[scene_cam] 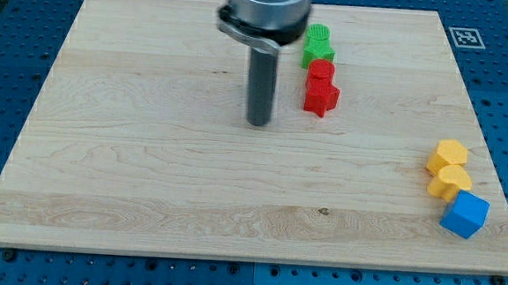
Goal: Slightly move the blue triangle to the left of the red star
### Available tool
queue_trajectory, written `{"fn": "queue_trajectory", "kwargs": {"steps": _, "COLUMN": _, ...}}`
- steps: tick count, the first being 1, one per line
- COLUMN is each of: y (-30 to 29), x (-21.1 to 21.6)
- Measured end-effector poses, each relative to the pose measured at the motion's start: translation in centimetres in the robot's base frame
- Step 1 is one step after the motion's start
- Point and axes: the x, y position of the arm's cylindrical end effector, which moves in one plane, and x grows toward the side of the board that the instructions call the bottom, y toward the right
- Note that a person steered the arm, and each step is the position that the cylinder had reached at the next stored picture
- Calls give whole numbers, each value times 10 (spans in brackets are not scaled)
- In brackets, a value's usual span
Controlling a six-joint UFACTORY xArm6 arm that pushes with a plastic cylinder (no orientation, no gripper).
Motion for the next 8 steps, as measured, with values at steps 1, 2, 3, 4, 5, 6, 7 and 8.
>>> {"fn": "queue_trajectory", "kwargs": {"steps": 1, "y": -46, "x": -31}}
{"fn": "queue_trajectory", "kwargs": {"steps": 2, "y": -83, "x": -67}}
{"fn": "queue_trajectory", "kwargs": {"steps": 3, "y": -79, "x": -95}}
{"fn": "queue_trajectory", "kwargs": {"steps": 4, "y": -54, "x": -76}}
{"fn": "queue_trajectory", "kwargs": {"steps": 5, "y": -28, "x": -47}}
{"fn": "queue_trajectory", "kwargs": {"steps": 6, "y": -19, "x": -57}}
{"fn": "queue_trajectory", "kwargs": {"steps": 7, "y": -14, "x": -84}}
{"fn": "queue_trajectory", "kwargs": {"steps": 8, "y": 12, "x": -83}}
